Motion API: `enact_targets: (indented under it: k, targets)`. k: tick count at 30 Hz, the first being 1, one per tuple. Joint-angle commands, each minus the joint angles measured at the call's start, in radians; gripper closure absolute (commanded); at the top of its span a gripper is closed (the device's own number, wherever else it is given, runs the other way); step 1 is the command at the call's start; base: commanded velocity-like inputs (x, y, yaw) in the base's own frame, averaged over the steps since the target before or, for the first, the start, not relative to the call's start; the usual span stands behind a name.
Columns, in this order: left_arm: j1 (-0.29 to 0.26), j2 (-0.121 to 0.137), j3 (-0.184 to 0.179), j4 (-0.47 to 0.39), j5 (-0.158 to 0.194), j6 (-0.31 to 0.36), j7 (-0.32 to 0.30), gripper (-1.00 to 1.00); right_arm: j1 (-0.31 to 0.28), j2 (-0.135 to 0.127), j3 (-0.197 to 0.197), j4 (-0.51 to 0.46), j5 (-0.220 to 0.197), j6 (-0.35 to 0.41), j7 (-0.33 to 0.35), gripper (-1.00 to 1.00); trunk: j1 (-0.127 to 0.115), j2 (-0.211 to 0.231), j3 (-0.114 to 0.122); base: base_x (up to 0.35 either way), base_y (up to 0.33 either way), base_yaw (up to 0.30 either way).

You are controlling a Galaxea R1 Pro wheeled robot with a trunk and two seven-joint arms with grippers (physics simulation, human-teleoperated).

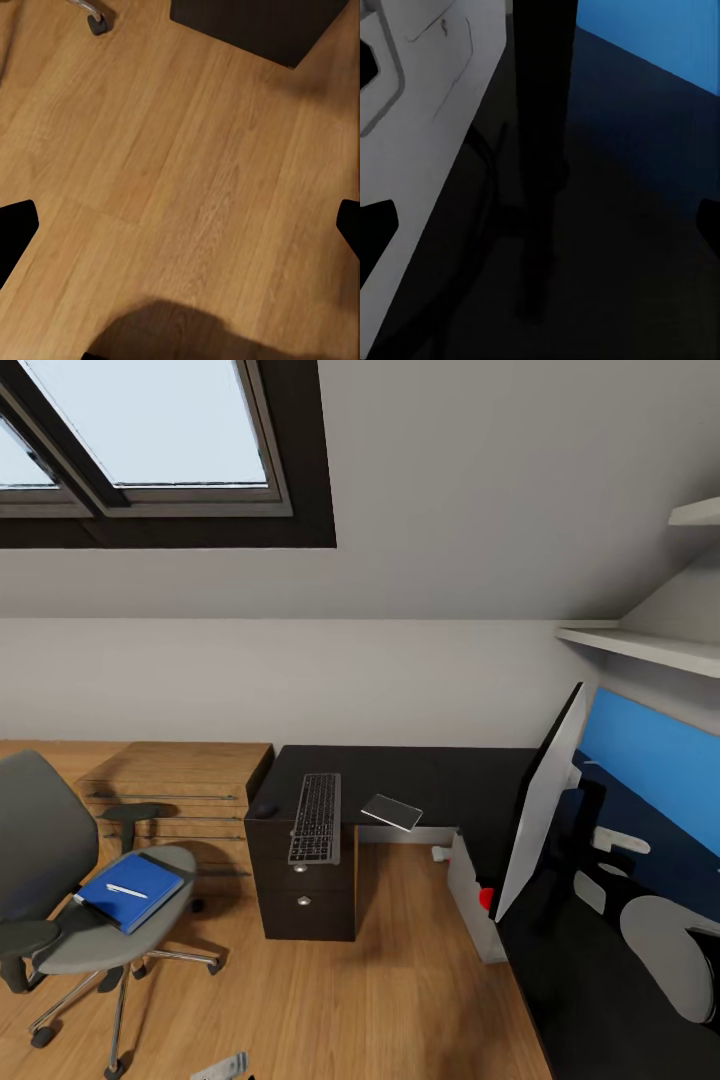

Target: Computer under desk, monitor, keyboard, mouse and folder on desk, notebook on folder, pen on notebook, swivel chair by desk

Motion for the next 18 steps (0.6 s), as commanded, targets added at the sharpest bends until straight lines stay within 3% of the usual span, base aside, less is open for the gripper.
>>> enact_targets:
  k: [1,18]
  targets:
    - [-0.002,0.002,-0.008,-0.003,0.011,-0.008,0.007,-1.00,-0.001,0.000,-0.001,0.001,-0.008,-0.003,-0.002,-1.00,0.000,-0.001,-0.001,0.000,0.000,0.000]
    - [-0.002,0.005,-0.010,-0.026,0.011,-0.005,0.008,-1.00,0.000,0.007,-0.001,0.016,-0.004,-0.020,-0.012,-1.00,0.000,-0.001,-0.001,0.000,0.000,0.000]
